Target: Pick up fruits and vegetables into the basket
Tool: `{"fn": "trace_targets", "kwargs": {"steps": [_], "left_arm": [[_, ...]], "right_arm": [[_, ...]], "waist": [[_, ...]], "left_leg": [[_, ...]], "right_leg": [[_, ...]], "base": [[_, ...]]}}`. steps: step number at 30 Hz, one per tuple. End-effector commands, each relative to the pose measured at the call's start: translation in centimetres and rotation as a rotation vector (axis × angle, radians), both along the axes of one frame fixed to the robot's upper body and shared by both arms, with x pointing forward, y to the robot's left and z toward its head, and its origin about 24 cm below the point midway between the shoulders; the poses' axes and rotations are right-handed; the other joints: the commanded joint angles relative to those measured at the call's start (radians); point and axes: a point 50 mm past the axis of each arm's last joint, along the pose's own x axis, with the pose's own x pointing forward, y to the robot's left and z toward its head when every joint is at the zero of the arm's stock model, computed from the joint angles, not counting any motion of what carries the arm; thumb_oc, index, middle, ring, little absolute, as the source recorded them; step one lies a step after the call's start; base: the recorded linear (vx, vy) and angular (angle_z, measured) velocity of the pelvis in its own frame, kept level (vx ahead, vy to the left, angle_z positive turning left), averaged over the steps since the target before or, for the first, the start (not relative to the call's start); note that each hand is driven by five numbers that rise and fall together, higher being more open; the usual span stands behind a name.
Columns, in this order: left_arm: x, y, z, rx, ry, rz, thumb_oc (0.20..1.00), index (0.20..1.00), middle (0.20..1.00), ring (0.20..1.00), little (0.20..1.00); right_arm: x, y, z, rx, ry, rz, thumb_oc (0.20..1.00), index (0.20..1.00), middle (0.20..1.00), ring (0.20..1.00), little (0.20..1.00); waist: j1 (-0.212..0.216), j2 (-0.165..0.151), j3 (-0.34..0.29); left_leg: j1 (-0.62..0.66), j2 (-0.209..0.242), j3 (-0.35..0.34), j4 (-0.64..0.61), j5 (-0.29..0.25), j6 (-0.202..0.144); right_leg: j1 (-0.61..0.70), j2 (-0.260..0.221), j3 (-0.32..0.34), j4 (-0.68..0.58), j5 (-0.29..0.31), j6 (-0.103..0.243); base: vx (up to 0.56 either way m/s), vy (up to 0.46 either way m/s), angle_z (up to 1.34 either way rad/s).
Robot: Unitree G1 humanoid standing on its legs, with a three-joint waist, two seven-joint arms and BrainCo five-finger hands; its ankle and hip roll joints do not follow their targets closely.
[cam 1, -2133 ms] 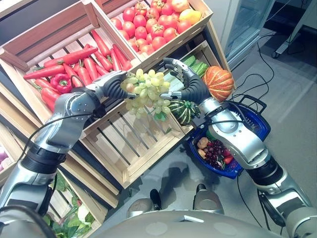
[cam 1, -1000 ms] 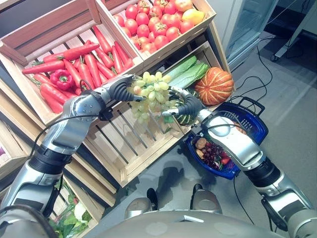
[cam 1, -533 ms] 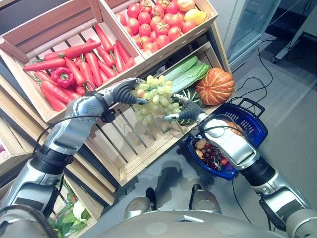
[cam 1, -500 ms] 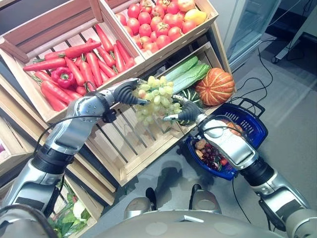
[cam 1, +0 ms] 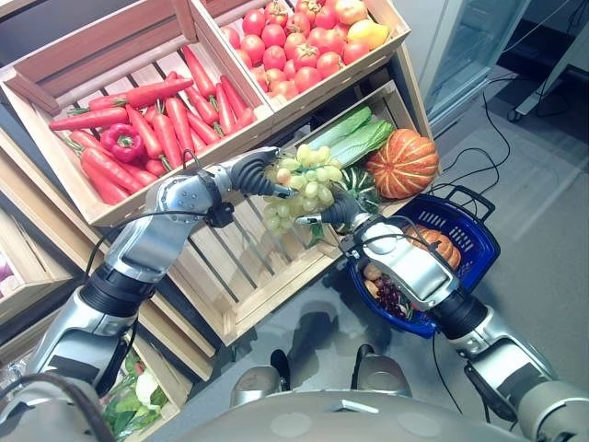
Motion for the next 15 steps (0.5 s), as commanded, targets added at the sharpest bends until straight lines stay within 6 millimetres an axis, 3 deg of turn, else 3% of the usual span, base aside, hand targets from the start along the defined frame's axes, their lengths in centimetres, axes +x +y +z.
{"fn": "trace_targets", "kwargs": {"steps": [1, 2, 3, 4, 13, 14, 15], "left_arm": [[-0.3, -3.1, 4.3, -0.097, -0.127, -0.159, 0.200, 0.200, 0.200, 0.200, 0.200], [-0.3, -3.2, 4.4, -0.106, -0.125, -0.164, 0.200, 0.200, 0.200, 0.200, 0.200], [-0.4, -3.3, 4.4, -0.112, -0.125, -0.166, 0.200, 0.200, 0.200, 0.200, 0.200], [-0.3, -3.4, 4.4, -0.116, -0.125, -0.167, 0.200, 0.200, 0.200, 0.200, 0.200], [0.0, -3.1, 4.2, -0.160, -0.092, -0.132, 0.200, 0.200, 0.200, 0.200, 0.200], [0.1, -3.0, 4.0, -0.187, -0.067, -0.119, 0.253, 0.253, 0.253, 0.253, 0.253], [0.2, -2.9, 3.7, -0.209, -0.042, -0.109, 0.542, 0.542, 0.542, 0.542, 0.542]], "right_arm": [[0.2, 4.6, 4.2, 0.142, -0.158, 0.131, 1.000, 1.000, 1.000, 1.000, 1.000], [0.3, 4.7, 4.1, 0.147, -0.160, 0.127, 1.000, 1.000, 1.000, 1.000, 1.000], [0.3, 4.8, 4.1, 0.150, -0.163, 0.127, 0.893, 0.893, 0.893, 0.893, 0.893], [0.3, 4.9, 4.2, 0.157, -0.167, 0.128, 0.200, 0.200, 0.200, 0.200, 0.200], [0.1, 5.0, 3.5, 0.205, -0.128, 0.158, 0.200, 0.200, 0.200, 0.200, 0.200], [0.0, 5.0, 3.2, 0.229, -0.104, 0.157, 0.200, 0.200, 0.200, 0.200, 0.200], [-0.1, 4.9, 2.9, 0.241, -0.096, 0.156, 0.200, 0.200, 0.200, 0.200, 0.200]], "waist": [[0.000, -0.060, -0.026], [0.000, -0.060, -0.027], [0.000, -0.060, -0.027], [0.000, -0.060, -0.026], [-0.002, -0.061, -0.024], [-0.002, -0.060, -0.023], [-0.002, -0.060, -0.022]], "left_leg": [[-0.011, 0.009, -0.001, 0.096, -0.076, 0.024], [-0.011, 0.009, 0.000, 0.096, -0.076, 0.024], [-0.011, 0.009, -0.001, 0.096, -0.076, 0.024], [-0.011, 0.010, -0.001, 0.095, -0.076, 0.024], [-0.012, 0.012, 0.001, 0.103, -0.079, 0.026], [-0.013, 0.013, 0.001, 0.106, -0.079, 0.026], [-0.013, 0.014, 0.001, 0.107, -0.079, 0.026]], "right_leg": [[0.076, -0.052, 0.063, -0.066, 0.027, 0.074], [0.076, -0.052, 0.063, -0.066, 0.027, 0.074], [0.076, -0.052, 0.063, -0.066, 0.027, 0.074], [0.076, -0.052, 0.063, -0.066, 0.026, 0.074], [0.075, -0.051, 0.065, -0.059, 0.021, 0.070], [0.075, -0.051, 0.065, -0.057, 0.020, 0.070], [0.075, -0.052, 0.063, -0.056, 0.020, 0.070]], "base": [[0.00, 0.000, 0.00], [0.00, 0.000, 0.00], [0.00, 0.000, 0.00], [0.00, 0.000, 0.00], [0.00, 0.000, 0.00], [0.00, 0.000, 0.00], [0.00, 0.000, 0.00]]}}
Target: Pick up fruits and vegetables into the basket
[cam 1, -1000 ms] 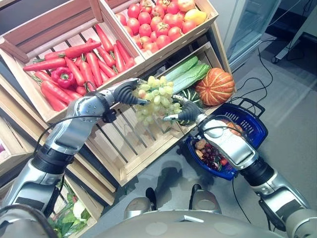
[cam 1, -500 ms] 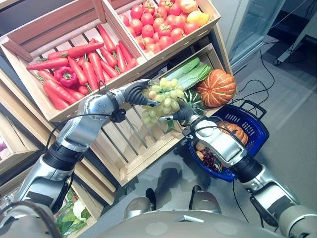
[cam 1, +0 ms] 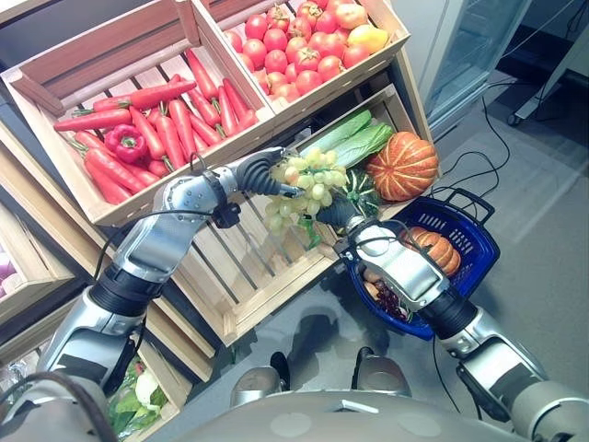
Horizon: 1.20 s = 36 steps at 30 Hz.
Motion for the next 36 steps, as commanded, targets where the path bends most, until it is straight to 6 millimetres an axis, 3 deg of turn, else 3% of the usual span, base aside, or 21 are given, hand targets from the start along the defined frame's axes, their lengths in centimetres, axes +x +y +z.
{"fn": "trace_targets", "kwargs": {"steps": [1, 2, 8, 12, 17, 26, 32, 36], "left_arm": [[0.2, -2.2, 3.7, -0.131, -0.079, -0.091, 0.730, 0.730, 0.730, 0.730, 0.730], [0.1, -2.1, 3.3, -0.148, -0.044, -0.097, 1.000, 1.000, 1.000, 1.000, 1.000], [-0.4, -1.5, 1.2, -0.340, 0.106, -0.091, 1.000, 1.000, 1.000, 1.000, 1.000], [-1.0, -1.3, 1.0, -0.485, 0.116, -0.096, 1.000, 1.000, 1.000, 1.000, 1.000], [-2.0, 0.4, 1.8, -0.741, 0.034, -0.042, 1.000, 1.000, 1.000, 1.000, 1.000], [-3.7, 4.2, 2.3, -1.046, -0.114, 0.065, 1.000, 1.000, 1.000, 1.000, 1.000], [-5.5, 6.0, 2.5, -1.192, -0.227, 0.019, 1.000, 1.000, 1.000, 1.000, 1.000], [-6.2, 6.0, 2.4, -1.256, -0.238, -0.065, 1.000, 1.000, 1.000, 1.000, 1.000]], "right_arm": [[-0.2, 4.4, 3.5, 0.208, -0.117, 0.154, 0.200, 0.200, 0.200, 0.200, 0.200], [-0.2, 4.2, 3.0, 0.225, -0.102, 0.142, 0.200, 0.200, 0.200, 0.200, 0.200], [-0.4, 1.6, 1.0, 0.319, -0.097, 0.021, 0.200, 0.200, 0.200, 0.200, 0.200], [-0.5, 0.1, 0.4, 0.337, -0.131, -0.041, 0.200, 0.200, 0.200, 0.200, 0.200], [-1.1, -3.7, -0.1, 0.363, -0.225, -0.180, 0.200, 0.200, 0.200, 0.200, 0.200], [-2.3, -9.4, -0.3, 0.291, -0.390, -0.412, 0.200, 0.200, 0.200, 0.200, 0.200], [-3.1, -12.6, 0.4, 0.281, -0.492, -0.541, 0.200, 0.200, 0.200, 0.200, 0.200], [-3.3, -14.1, 0.8, 0.291, -0.545, -0.613, 0.200, 0.200, 0.200, 0.200, 0.200]], "waist": [[-0.002, -0.058, -0.021], [-0.001, -0.058, -0.020], [-0.007, -0.053, -0.009], [-0.013, -0.048, 0.000], [-0.029, -0.042, 0.014], [-0.050, -0.029, 0.042], [-0.057, -0.023, 0.086], [-0.058, -0.019, 0.136]], "left_leg": [[-0.015, 0.014, 0.003, 0.105, -0.079, 0.026], [-0.016, 0.014, 0.003, 0.106, -0.079, 0.026], [-0.019, 0.019, 0.007, 0.106, -0.073, 0.028], [-0.022, 0.020, 0.008, 0.106, -0.073, 0.029], [-0.022, 0.022, 0.017, 0.108, -0.074, 0.030], [-0.035, 0.022, 0.022, 0.131, -0.080, 0.031], [-0.083, 0.021, 0.020, 0.169, -0.084, 0.028], [-0.129, 0.020, 0.018, 0.188, -0.079, 0.023]], "right_leg": [[0.073, -0.052, 0.061, -0.057, 0.019, 0.070], [0.073, -0.053, 0.059, -0.056, 0.019, 0.070], [0.066, -0.053, 0.052, -0.049, 0.019, 0.068], [0.059, -0.054, 0.051, -0.042, 0.017, 0.066], [0.047, -0.056, 0.049, -0.027, 0.012, 0.065], [0.021, -0.065, 0.047, 0.012, -0.002, 0.057], [-0.030, -0.068, 0.048, 0.057, -0.014, 0.043], [-0.077, -0.066, 0.046, 0.084, -0.017, 0.035]], "base": [[0.00, 0.000, 0.00], [0.00, 0.000, 0.00], [-0.01, -0.004, 0.00], [0.00, 0.000, 0.00], [0.00, 0.000, 0.00], [0.00, 0.000, 0.00], [-0.08, -0.033, -0.05], [-0.14, -0.061, 0.02]]}}
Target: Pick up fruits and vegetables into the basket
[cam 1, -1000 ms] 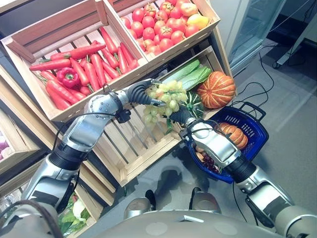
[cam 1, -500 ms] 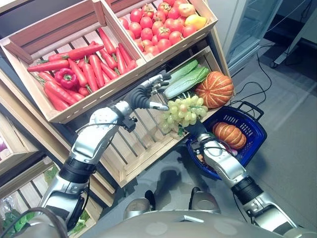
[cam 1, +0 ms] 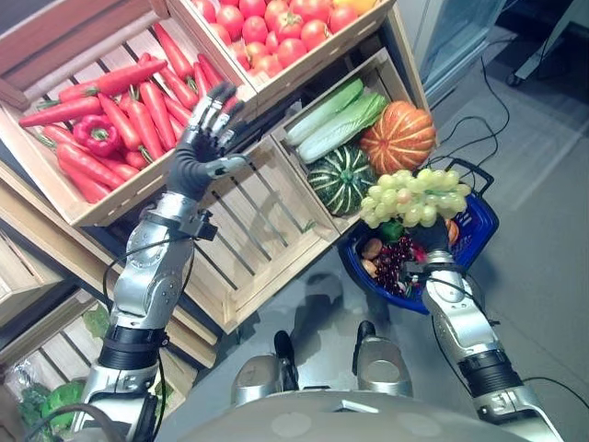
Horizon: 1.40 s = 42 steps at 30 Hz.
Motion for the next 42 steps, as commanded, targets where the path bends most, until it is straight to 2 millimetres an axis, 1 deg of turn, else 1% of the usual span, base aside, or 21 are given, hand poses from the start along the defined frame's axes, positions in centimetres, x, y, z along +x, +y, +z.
{"fn": "trace_targets", "kwargs": {"steps": [1, 2, 3, 7, 9, 10, 15, 17, 19, 22, 25, 27, 29, 32, 33, 34, 36, 37, 39, 41, 42], "left_arm": [[-2.0, 0.8, 2.6, -0.073, -0.196, -0.032, 1.000, 1.000, 1.000, 1.000, 1.000], [-2.1, 0.6, 2.5, -0.082, -0.196, -0.053, 1.000, 1.000, 1.000, 1.000, 1.000], [-2.1, 0.0, 2.3, -0.082, -0.209, -0.127, 1.000, 1.000, 1.000, 1.000, 1.000], [-1.8, -2.0, 1.3, -0.047, -0.184, -0.299, 1.000, 1.000, 1.000, 1.000, 1.000], [-1.8, -2.3, 1.2, -0.034, -0.177, -0.319, 1.000, 1.000, 1.000, 1.000, 1.000], [-1.6, -3.2, 0.5, -0.008, -0.138, -0.363, 1.000, 1.000, 1.000, 1.000, 1.000], [-1.4, -5.0, -2.1, 0.077, 0.002, -0.465, 1.000, 1.000, 1.000, 1.000, 1.000], [-1.4, -5.4, -3.1, 0.101, 0.061, -0.479, 1.000, 1.000, 1.000, 1.000, 1.000], [-1.2, -6.0, -4.4, 0.131, 0.155, -0.503, 1.000, 1.000, 1.000, 1.000, 1.000], [-0.8, -6.0, -6.0, 0.209, 0.238, -0.443, 1.000, 1.000, 1.000, 1.000, 1.000], [-0.4, -5.6, -7.2, 0.256, 0.302, -0.389, 1.000, 1.000, 1.000, 1.000, 1.000], [-0.2, -5.1, -7.9, 0.324, 0.319, -0.336, 1.000, 1.000, 1.000, 1.000, 1.000], [-0.2, -4.5, -8.7, 0.407, 0.343, -0.306, 1.000, 1.000, 1.000, 1.000, 1.000], [-0.3, -3.9, -10.0, 0.447, 0.418, -0.282, 1.000, 1.000, 1.000, 1.000, 1.000], [-0.5, -3.7, -10.6, 0.463, 0.445, -0.278, 1.000, 1.000, 1.000, 1.000, 1.000], [-0.4, -3.5, -10.6, 0.466, 0.446, -0.271, 1.000, 1.000, 1.000, 1.000, 1.000], [-0.5, -3.1, -11.2, 0.467, 0.485, -0.258, 1.000, 1.000, 1.000, 1.000, 1.000], [-0.6, -3.0, -11.6, 0.473, 0.504, -0.257, 1.000, 1.000, 1.000, 1.000, 1.000], [-0.8, -2.5, -12.0, 0.502, 0.512, -0.246, 1.000, 1.000, 1.000, 1.000, 1.000], [-0.8, -2.3, -12.0, 0.510, 0.510, -0.242, 1.000, 1.000, 1.000, 1.000, 1.000], [-1.0, -2.2, -12.2, 0.506, 0.517, -0.243, 1.000, 1.000, 1.000, 1.000, 1.000]], "right_arm": [[0.9, 0.5, 3.7, 0.001, -0.239, 0.006, 0.200, 0.200, 0.200, 0.200, 0.200], [0.9, 0.3, 3.8, 0.001, -0.247, -0.006, 0.200, 0.200, 0.200, 0.200, 0.200], [1.1, -0.5, 4.3, 0.015, -0.275, -0.041, 0.200, 0.200, 0.200, 0.200, 0.200], [2.0, -2.2, 5.2, 0.063, -0.320, -0.100, 0.200, 0.200, 0.200, 0.200, 0.200], [2.1, -2.5, 5.3, 0.070, -0.322, -0.106, 0.200, 0.200, 0.200, 0.200, 0.200], [2.7, -3.2, 5.7, 0.103, -0.326, -0.130, 0.200, 0.200, 0.200, 0.200, 0.200], [3.7, -5.1, 5.6, 0.206, -0.311, -0.189, 0.200, 0.200, 0.200, 0.200, 0.200], [4.1, -5.7, 5.6, 0.229, -0.300, -0.204, 0.200, 0.200, 0.200, 0.200, 0.200], [4.7, -6.2, 5.8, 0.257, -0.285, -0.224, 0.200, 0.200, 0.200, 0.200, 0.200], [5.6, -7.4, 6.1, 0.334, -0.271, -0.253, 0.200, 0.200, 0.200, 0.200, 0.200], [6.2, -8.6, 6.8, 0.384, -0.267, -0.278, 0.200, 0.200, 0.200, 0.200, 0.200], [6.4, -9.4, 7.3, 0.401, -0.269, -0.293, 0.200, 0.200, 0.200, 0.200, 0.200], [6.8, -10.2, 8.2, 0.436, -0.272, -0.311, 0.200, 0.200, 0.200, 0.200, 0.200], [7.1, -11.6, 9.3, 0.482, -0.283, -0.323, 0.200, 0.200, 0.200, 0.200, 0.200], [7.1, -12.0, 9.3, 0.488, -0.275, -0.329, 0.200, 0.200, 0.200, 0.200, 0.200], [7.3, -12.2, 9.8, 0.489, -0.280, -0.327, 0.200, 0.200, 0.200, 0.200, 0.200], [7.6, -12.7, 10.6, 0.491, -0.273, -0.325, 0.200, 0.200, 0.200, 0.200, 0.200], [7.6, -12.9, 10.6, 0.489, -0.263, -0.331, 0.200, 0.200, 0.200, 0.200, 0.200], [7.7, -13.5, 11.1, 0.498, -0.252, -0.332, 0.200, 0.200, 0.200, 0.200, 0.200], [8.1, -13.6, 11.9, 0.523, -0.258, -0.318, 0.200, 0.200, 0.200, 0.200, 0.200], [8.1, -13.9, 12.0, 0.554, -0.258, -0.311, 0.200, 0.200, 0.200, 0.200, 0.200]], "waist": [[-0.015, -0.032, 0.018], [-0.015, -0.031, 0.028], [-0.016, -0.027, 0.061], [-0.019, -0.011, 0.142], [-0.020, -0.009, 0.154], [-0.022, 0.001, 0.191], [-0.009, 0.035, 0.192], [-0.001, 0.048, 0.192], [0.006, 0.060, 0.192], [0.018, 0.077, 0.192], [0.033, 0.092, 0.192], [0.041, 0.102, 0.192], [0.052, 0.116, 0.192], [0.066, 0.141, 0.192], [0.069, 0.146, 0.192], [0.072, 0.152, 0.192], [0.080, 0.165, 0.192], [0.084, 0.169, 0.192], [0.090, 0.178, 0.192], [0.099, 0.189, 0.192], [0.102, 0.193, 0.192]], "left_leg": [[-0.041, 0.024, 0.006, 0.136, -0.075, 0.018], [-0.048, 0.024, 0.006, 0.137, -0.074, 0.018], [-0.075, 0.023, 0.007, 0.145, -0.069, 0.016], [-0.154, 0.024, 0.014, 0.173, -0.057, 0.016], [-0.166, 0.023, 0.014, 0.185, -0.062, 0.015], [-0.203, 0.020, 0.013, 0.198, -0.053, 0.015], [-0.323, 0.006, 0.010, 0.220, -0.040, 0.019], [-0.360, 0.001, 0.008, 0.228, -0.038, 0.021], [-0.402, -0.004, 0.010, 0.243, -0.037, 0.023], [-0.462, -0.010, 0.010, 0.258, -0.034, 0.021], [-0.520, -0.012, 0.016, 0.267, -0.028, 0.023], [-0.553, -0.012, 0.019, 0.271, -0.024, 0.023], [-0.606, -0.010, 0.019, 0.285, -0.020, 0.021], [-0.670, -0.010, 0.018, 0.300, -0.016, 0.022], [-0.667, -0.014, 0.009, 0.309, -0.033, 0.015], [-0.694, -0.011, 0.016, 0.306, -0.015, 0.022], [-0.725, -0.012, 0.014, 0.315, -0.013, 0.022], [-0.722, -0.015, 0.005, 0.322, -0.028, 0.016], [-0.746, -0.017, 0.000, 0.332, -0.034, 0.014], [-0.782, -0.016, -0.004, 0.333, -0.020, 0.016], [-0.786, -0.018, -0.008, 0.339, -0.027, 0.014]], "right_leg": [[0.024, -0.050, 0.026, 0.024, -0.012, 0.039], [0.018, -0.050, 0.025, 0.025, -0.012, 0.038], [-0.009, -0.048, 0.021, 0.034, -0.008, 0.035], [-0.099, -0.045, 0.015, 0.076, 0.006, 0.029], [-0.113, -0.047, 0.015, 0.092, -0.002, 0.029], [-0.152, -0.045, 0.015, 0.109, 0.005, 0.026], [-0.285, -0.044, 0.013, 0.157, 0.007, 0.020], [-0.325, -0.044, 0.012, 0.176, 0.005, 0.018], [-0.371, -0.045, 0.009, 0.199, 0.001, 0.016], [-0.432, -0.050, 0.007, 0.223, -0.003, 0.018], [-0.496, -0.056, 0.006, 0.245, -0.004, 0.023], [-0.530, -0.061, 0.005, 0.257, -0.006, 0.024], [-0.582, -0.060, 0.010, 0.277, -0.008, 0.022], [-0.650, -0.065, 0.009, 0.306, -0.016, 0.018], [-0.648, -0.066, 0.019, 0.319, -0.038, 0.025], [-0.675, -0.067, 0.009, 0.317, -0.021, 0.015], [-0.706, -0.070, 0.010, 0.330, -0.024, 0.013], [-0.705, -0.070, 0.020, 0.341, -0.043, 0.019], [-0.730, -0.075, 0.022, 0.360, -0.055, 0.020], [-0.764, -0.074, 0.023, 0.363, -0.047, 0.015], [-0.770, -0.077, 0.025, 0.372, -0.056, 0.017]], "base": [[-0.11, -0.038, 0.05], [-0.19, -0.071, 0.03], [-0.25, -0.094, 0.03], [-0.24, -0.087, 0.05], [-0.11, -0.046, -0.01], [-0.15, -0.060, -0.02], [-0.11, -0.064, 0.00], [-0.07, -0.064, 0.00], [-0.04, -0.065, -0.01], [-0.05, -0.073, 0.00], [-0.05, -0.082, 0.04], [-0.04, -0.078, 0.04], [-0.03, -0.105, 0.09], [0.00, -0.064, 0.07], [-0.01, -0.040, 0.09], [0.00, -0.039, 0.11], [-0.01, -0.044, 0.09], [0.04, -0.048, 0.05], [0.02, -0.054, 0.02], [-0.01, -0.050, 0.05], [0.01, -0.044, 0.07]]}}
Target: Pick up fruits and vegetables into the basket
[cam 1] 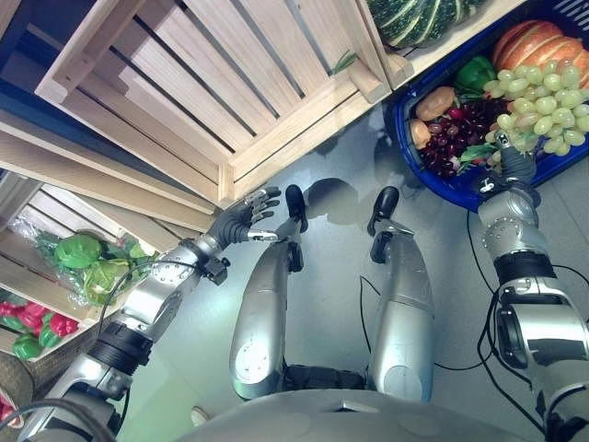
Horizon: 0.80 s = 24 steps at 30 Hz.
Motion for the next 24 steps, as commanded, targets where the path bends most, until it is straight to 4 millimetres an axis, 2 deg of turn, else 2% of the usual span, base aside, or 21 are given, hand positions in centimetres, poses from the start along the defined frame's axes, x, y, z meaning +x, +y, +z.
{"fn": "trace_targets", "kwargs": {"steps": [1, 6, 7, 18, 19, 20, 21, 23, 24], "left_arm": [[-1.3, -1.7, -0.9, -0.051, 0.010, -0.048, 1.000, 1.000, 1.000, 1.000, 1.000], [-1.4, -1.6, -1.0, -0.039, 0.007, -0.046, 1.000, 1.000, 1.000, 1.000, 1.000], [-1.2, -1.5, -0.8, -0.038, -0.003, -0.036, 1.000, 1.000, 1.000, 1.000, 1.000], [-1.4, -1.1, -1.0, -0.031, 0.010, -0.007, 1.000, 1.000, 1.000, 1.000, 1.000], [-1.2, -1.0, -0.7, -0.033, -0.001, -0.006, 1.000, 1.000, 1.000, 1.000, 1.000], [-1.3, -1.0, -0.9, -0.034, 0.005, -0.011, 1.000, 1.000, 1.000, 1.000, 1.000], [-1.3, -1.0, -0.7, -0.034, -0.001, -0.010, 1.000, 1.000, 1.000, 1.000, 1.000], [-1.5, -1.0, -1.0, -0.030, 0.004, -0.010, 1.000, 1.000, 1.000, 1.000, 1.000], [-1.4, -1.0, -0.8, -0.033, -0.006, -0.008, 1.000, 1.000, 1.000, 1.000, 1.000]], "right_arm": [[-1.2, -4.4, 4.3, -0.030, -0.103, -0.061, 0.200, 0.200, 0.200, 0.200, 0.200], [-0.8, -5.1, 5.8, 0.140, -0.195, -0.018, 0.200, 0.200, 0.200, 0.200, 0.200], [-0.7, -5.3, 6.6, 0.190, -0.238, -0.013, 0.200, 0.200, 0.200, 0.200, 0.200], [-1.8, -7.3, 6.0, 0.472, -0.399, -0.032, 0.200, 0.200, 0.200, 0.200, 0.200], [-1.8, -7.5, 6.1, 0.493, -0.408, -0.045, 0.944, 0.944, 0.944, 0.944, 0.944], [-2.0, -7.6, 5.8, 0.501, -0.393, -0.060, 1.000, 1.000, 1.000, 1.000, 1.000], [-2.2, -8.0, 5.9, 0.500, -0.389, -0.091, 1.000, 1.000, 1.000, 1.000, 1.000], [-2.6, -8.4, 5.5, 0.498, -0.381, -0.130, 1.000, 1.000, 1.000, 1.000, 1.000], [-2.6, -8.5, 5.8, 0.464, -0.392, -0.148, 1.000, 1.000, 1.000, 1.000, 1.000]], "waist": [[-0.013, 0.165, -0.021], [0.000, 0.187, -0.021], [0.004, 0.193, -0.021], [0.011, 0.215, -0.021], [0.013, 0.217, -0.021], [0.013, 0.217, -0.021], [0.015, 0.218, -0.021], [0.015, 0.218, -0.021], [0.018, 0.219, -0.021]], "left_leg": [[-0.063, 0.004, 0.012, 0.098, -0.080, 0.004], [-0.115, 0.001, 0.001, 0.108, -0.075, 0.005], [-0.149, 0.005, 0.008, 0.102, -0.050, 0.013], [-0.198, -0.004, -0.015, 0.099, -0.059, 0.004], [-0.220, 0.000, -0.007, 0.091, -0.039, 0.011], [-0.206, -0.004, -0.017, 0.095, -0.053, 0.005], [-0.220, -0.001, -0.010, 0.089, -0.038, 0.010], [-0.201, -0.006, -0.022, 0.091, -0.056, 0.001], [-0.217, -0.002, -0.012, 0.081, -0.036, 0.009]], "right_leg": [[-0.017, 0.012, 0.017, 0.034, -0.024, 0.091], [-0.079, 0.004, 0.028, 0.055, -0.026, 0.089], [-0.113, 0.002, 0.017, 0.048, -0.002, 0.077], [-0.171, 0.011, 0.054, 0.059, -0.015, 0.086], [-0.190, 0.010, 0.041, 0.050, 0.005, 0.077], [-0.178, 0.012, 0.052, 0.055, -0.009, 0.084], [-0.192, 0.011, 0.041, 0.049, 0.006, 0.077], [-0.172, 0.016, 0.054, 0.050, -0.009, 0.087], [-0.185, 0.016, 0.038, 0.037, 0.011, 0.077]], "base": [[-0.01, -0.035, 0.07], [-0.02, -0.014, 0.05], [-0.05, 0.001, 0.04], [0.00, -0.003, 0.01], [0.00, 0.000, 0.00], [-0.06, -0.008, -0.01], [0.00, 0.000, 0.00], [-0.01, -0.007, 0.03], [0.00, 0.000, 0.00]]}}
